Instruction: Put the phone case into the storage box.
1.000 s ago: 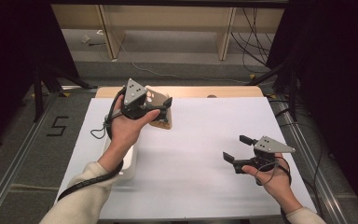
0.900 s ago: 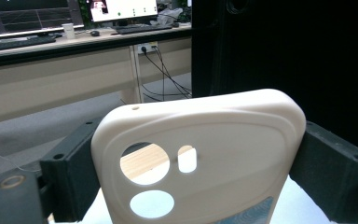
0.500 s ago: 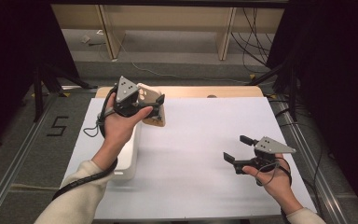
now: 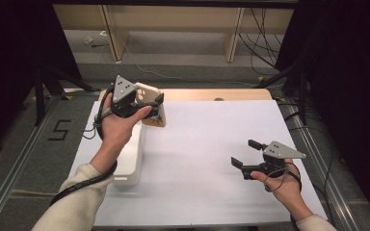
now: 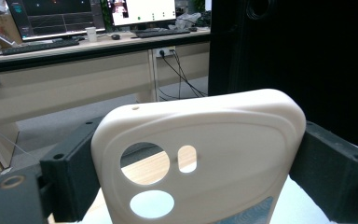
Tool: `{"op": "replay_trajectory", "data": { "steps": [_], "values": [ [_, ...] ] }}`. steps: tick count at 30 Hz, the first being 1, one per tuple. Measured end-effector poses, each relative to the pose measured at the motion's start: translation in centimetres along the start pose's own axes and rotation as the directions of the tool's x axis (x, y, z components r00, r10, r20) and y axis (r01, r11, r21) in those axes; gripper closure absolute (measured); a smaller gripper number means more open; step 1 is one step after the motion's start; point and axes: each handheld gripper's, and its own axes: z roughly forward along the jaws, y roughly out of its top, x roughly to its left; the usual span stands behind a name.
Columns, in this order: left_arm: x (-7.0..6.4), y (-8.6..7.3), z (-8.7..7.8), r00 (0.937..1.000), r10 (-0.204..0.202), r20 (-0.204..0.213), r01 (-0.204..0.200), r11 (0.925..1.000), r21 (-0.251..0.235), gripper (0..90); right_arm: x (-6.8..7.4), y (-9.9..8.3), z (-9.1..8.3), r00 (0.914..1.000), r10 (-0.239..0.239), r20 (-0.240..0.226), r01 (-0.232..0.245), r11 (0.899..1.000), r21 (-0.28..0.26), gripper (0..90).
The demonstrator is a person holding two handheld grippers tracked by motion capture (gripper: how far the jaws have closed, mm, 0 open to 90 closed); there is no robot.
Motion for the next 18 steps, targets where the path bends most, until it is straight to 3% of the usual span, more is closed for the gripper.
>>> {"op": "replay_trajectory", "data": {
  "steps": [8,18],
  "values": [
    [0.4,0.0,-0.3,0.999,-0.043,-0.005,0.043,0.999,0.006,10.7,0.0,0.0,0.0,1.0,0.001,0.0,-0.001,1.0,-0.001,8.7],
    [1.1,0.1,-0.6,0.9987,-0.043,-0.028,0.043,0.999,0.013,10.7,0.0,0.0,0.0,1.0,0.004,0.001,-0.004,1.0,0.0,8.7]
  ]
}}
